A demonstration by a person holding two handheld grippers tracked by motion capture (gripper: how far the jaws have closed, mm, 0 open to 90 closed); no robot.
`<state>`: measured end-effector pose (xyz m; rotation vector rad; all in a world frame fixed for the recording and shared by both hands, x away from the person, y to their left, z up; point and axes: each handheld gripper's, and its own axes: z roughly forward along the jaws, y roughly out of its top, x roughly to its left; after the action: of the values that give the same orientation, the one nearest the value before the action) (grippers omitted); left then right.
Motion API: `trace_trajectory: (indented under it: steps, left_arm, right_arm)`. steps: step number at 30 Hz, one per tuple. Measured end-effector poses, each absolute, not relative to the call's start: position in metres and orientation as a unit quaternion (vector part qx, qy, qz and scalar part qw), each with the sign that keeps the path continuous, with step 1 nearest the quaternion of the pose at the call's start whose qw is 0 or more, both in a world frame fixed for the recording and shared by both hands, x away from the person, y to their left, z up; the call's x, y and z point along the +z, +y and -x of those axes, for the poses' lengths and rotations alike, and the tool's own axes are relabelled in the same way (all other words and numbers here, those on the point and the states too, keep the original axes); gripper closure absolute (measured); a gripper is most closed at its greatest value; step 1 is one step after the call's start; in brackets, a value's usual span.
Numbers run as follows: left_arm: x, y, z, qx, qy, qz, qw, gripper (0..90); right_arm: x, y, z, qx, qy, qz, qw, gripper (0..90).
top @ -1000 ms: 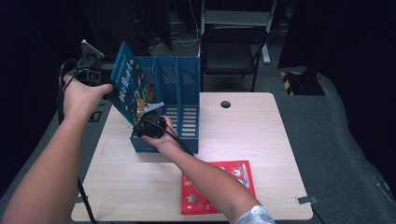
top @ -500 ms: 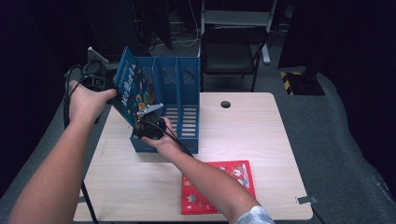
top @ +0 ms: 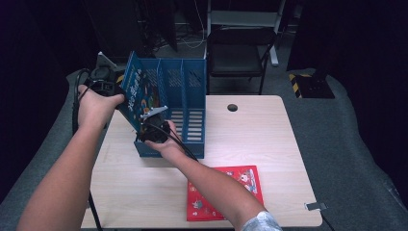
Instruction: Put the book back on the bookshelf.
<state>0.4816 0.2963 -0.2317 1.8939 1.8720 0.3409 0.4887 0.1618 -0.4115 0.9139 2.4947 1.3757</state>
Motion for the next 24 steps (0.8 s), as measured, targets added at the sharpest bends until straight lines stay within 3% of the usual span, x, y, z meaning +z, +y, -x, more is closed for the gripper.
trace_trajectory:
  steps: [7, 21, 24]
  left_arm:
    - [-0.230, 0.295, -0.484, 0.125, 0.682, -0.684, 0.224, 82.5]
    - [-0.230, 0.301, -0.483, 0.130, 0.687, -0.682, 0.214, 82.5]
    - [-0.231, 0.302, -0.483, 0.133, 0.688, -0.682, 0.212, 82.5]
  right_arm:
    - [-0.412, 0.160, -0.494, 0.466, 0.829, -0.298, 0.086, 56.9]
    - [-0.406, 0.172, -0.490, 0.460, 0.829, -0.311, 0.065, 56.8]
    - [-0.408, 0.175, -0.492, 0.467, 0.828, -0.299, 0.079, 56.8]
